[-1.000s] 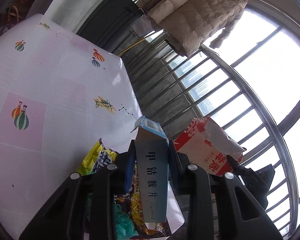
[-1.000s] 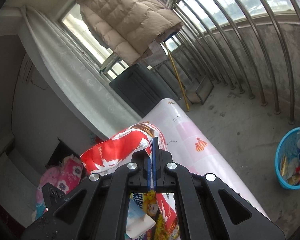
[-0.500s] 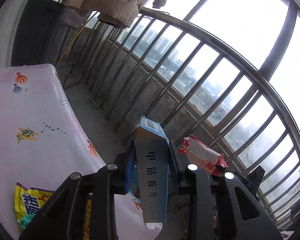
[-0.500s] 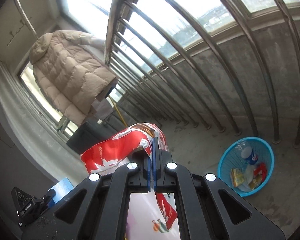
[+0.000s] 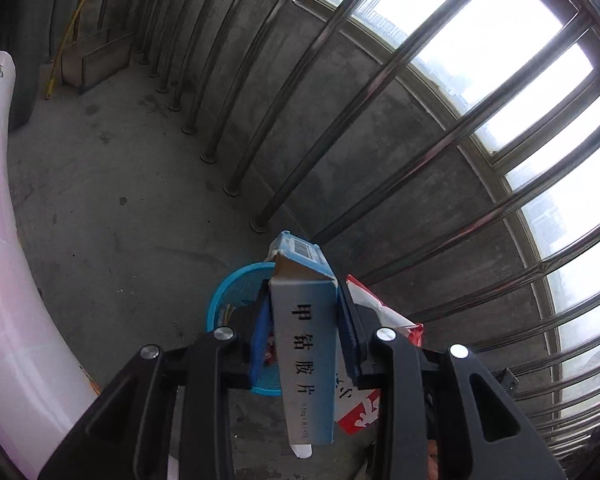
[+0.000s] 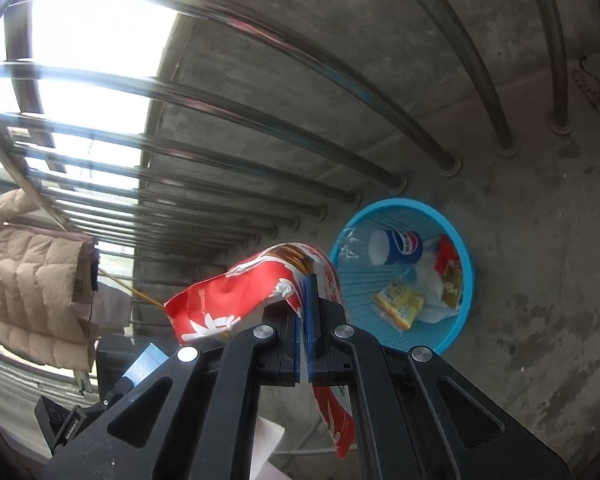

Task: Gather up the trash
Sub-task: 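Open both tools over the blue wastebasket to drop box and bag, then move both tools back over the table to the noodle packet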

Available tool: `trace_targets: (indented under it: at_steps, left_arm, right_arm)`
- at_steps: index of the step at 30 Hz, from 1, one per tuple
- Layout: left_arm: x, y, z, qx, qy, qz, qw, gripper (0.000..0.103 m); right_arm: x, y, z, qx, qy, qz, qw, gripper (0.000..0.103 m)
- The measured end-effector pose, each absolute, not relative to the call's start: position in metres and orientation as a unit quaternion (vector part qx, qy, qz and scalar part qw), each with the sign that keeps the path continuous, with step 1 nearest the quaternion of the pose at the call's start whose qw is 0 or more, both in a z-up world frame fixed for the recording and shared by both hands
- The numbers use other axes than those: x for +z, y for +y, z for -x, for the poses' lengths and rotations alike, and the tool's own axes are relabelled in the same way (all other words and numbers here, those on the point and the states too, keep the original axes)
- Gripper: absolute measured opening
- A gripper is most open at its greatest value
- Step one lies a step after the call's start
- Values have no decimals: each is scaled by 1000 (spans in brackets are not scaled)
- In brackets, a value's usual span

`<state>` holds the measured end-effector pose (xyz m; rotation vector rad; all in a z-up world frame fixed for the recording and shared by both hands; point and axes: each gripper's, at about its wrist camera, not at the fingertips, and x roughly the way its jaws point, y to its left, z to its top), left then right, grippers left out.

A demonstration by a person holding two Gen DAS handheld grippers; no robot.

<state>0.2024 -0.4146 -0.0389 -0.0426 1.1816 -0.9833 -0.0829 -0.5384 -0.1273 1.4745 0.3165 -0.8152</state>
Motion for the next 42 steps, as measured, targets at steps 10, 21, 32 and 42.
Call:
trace_targets:
  at_steps: [10,21,32,42]
  left_arm:
    - [-92,-443,-200,-420,589,-9,690,55]
    - [-7,-380,-191,-452,537,13,712,56]
    - [109,-120,-169,-391,380,38,837,60]
    - [74,75,-105,-272,339,120,892,61]
  right_arm:
    - [-231,-544,91,-393,195,-706,555,55]
    - [-181,-525,88,-356,214,-657,629,58]
    - [-45,-448,20,-202,233,-483,819,58]
    - [-6,-316,-65,53,344,-387,854,54]
